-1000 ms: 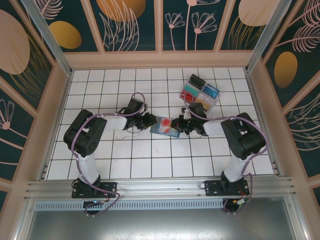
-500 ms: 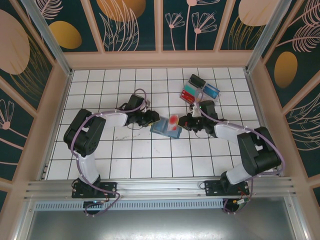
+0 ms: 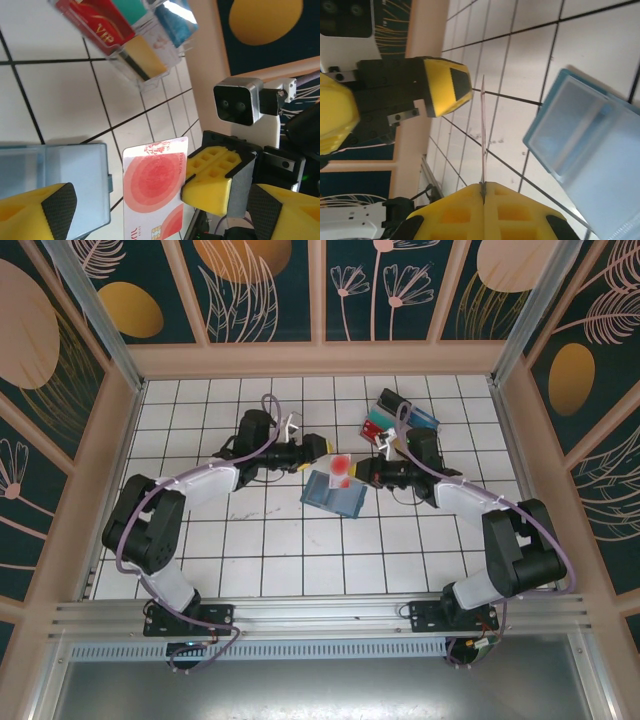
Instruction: Take the credit cards out of the card holder
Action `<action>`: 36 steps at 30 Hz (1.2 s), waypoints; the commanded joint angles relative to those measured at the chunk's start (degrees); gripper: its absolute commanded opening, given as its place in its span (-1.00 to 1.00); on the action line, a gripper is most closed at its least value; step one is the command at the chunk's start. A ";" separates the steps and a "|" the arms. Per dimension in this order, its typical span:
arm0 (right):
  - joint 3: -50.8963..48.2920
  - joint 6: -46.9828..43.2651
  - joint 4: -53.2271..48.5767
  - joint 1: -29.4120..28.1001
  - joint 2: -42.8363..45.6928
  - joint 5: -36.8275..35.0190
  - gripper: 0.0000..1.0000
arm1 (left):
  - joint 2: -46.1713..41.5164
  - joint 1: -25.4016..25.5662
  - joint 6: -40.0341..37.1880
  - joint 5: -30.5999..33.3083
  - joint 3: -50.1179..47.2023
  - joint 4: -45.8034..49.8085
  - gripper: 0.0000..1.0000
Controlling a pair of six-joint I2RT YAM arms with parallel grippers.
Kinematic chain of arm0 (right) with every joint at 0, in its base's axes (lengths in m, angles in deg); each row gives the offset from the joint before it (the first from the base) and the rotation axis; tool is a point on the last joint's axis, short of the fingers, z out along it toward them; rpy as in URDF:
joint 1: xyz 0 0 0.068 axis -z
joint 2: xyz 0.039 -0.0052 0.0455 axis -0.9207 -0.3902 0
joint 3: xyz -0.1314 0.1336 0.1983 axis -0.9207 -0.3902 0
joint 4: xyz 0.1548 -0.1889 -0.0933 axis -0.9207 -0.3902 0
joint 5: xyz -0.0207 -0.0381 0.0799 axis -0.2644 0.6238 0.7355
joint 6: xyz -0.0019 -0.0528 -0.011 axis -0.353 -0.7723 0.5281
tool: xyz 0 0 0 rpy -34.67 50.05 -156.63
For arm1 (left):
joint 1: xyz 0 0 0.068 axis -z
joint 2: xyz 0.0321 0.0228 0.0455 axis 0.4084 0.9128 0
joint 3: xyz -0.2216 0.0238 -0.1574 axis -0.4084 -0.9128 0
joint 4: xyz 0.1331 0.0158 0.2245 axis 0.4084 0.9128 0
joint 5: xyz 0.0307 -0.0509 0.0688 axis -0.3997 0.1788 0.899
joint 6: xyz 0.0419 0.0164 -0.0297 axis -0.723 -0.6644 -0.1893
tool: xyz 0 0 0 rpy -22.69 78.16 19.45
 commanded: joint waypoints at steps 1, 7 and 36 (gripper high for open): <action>1.62 1.97 5.20 0.67 1.11 4.83 -1.00 | -0.50 -0.39 1.70 -3.15 -1.39 -5.20 0.84; 1.26 5.75 10.21 0.79 0.66 7.00 -1.00 | -0.15 -0.33 3.92 -5.20 -4.25 -9.40 0.84; 3.64 7.17 6.86 0.73 -0.94 2.73 -0.95 | 1.64 1.34 8.46 -9.78 -5.75 -22.38 -1.00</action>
